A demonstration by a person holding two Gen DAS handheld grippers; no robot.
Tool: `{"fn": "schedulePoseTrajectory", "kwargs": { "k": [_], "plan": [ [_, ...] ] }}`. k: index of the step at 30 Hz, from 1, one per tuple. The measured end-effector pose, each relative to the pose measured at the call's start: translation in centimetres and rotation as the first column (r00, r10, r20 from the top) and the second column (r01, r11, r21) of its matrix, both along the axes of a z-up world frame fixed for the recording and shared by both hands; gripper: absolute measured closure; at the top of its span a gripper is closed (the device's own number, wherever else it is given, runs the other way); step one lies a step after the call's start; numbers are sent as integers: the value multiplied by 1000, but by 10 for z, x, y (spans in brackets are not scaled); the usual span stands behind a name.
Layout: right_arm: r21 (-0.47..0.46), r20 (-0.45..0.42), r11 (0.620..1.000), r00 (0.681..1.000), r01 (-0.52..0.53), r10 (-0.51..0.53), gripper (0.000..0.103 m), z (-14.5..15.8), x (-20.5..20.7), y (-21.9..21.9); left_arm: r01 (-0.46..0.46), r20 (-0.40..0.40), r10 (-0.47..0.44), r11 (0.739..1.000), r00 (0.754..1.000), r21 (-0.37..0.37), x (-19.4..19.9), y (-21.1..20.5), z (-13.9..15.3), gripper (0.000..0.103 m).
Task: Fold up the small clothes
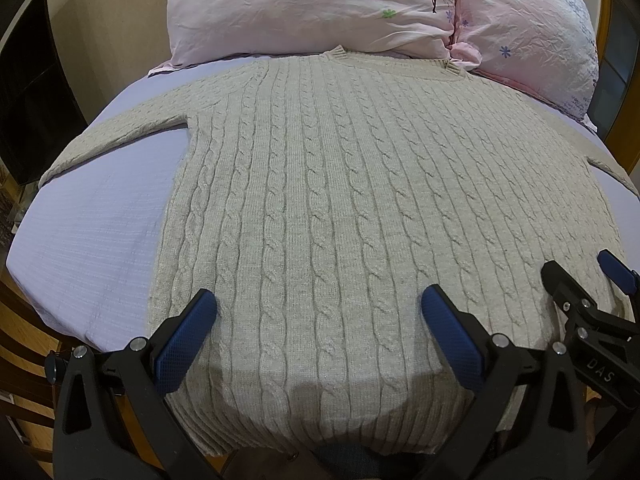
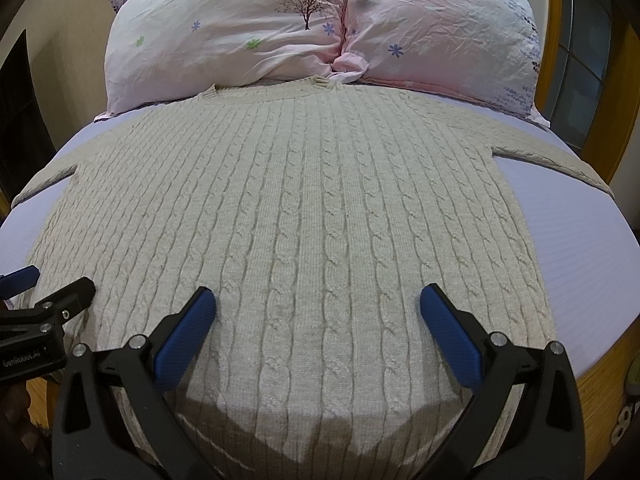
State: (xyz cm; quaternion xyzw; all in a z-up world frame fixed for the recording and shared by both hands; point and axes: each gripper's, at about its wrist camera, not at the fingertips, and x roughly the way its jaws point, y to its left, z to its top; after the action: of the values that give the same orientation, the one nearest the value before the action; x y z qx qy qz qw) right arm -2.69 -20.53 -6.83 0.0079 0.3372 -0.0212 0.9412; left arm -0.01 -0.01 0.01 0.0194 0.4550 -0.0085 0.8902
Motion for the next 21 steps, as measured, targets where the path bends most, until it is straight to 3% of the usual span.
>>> {"fn": "schedulePoseTrajectory", "kwargs": {
  "k": [21],
  "plan": [
    [0, 9, 1000, 1000, 2, -2, 2, 1, 1, 0, 0, 1, 0, 1000, 1000, 0, 0, 0, 0, 1]
  ]
}}
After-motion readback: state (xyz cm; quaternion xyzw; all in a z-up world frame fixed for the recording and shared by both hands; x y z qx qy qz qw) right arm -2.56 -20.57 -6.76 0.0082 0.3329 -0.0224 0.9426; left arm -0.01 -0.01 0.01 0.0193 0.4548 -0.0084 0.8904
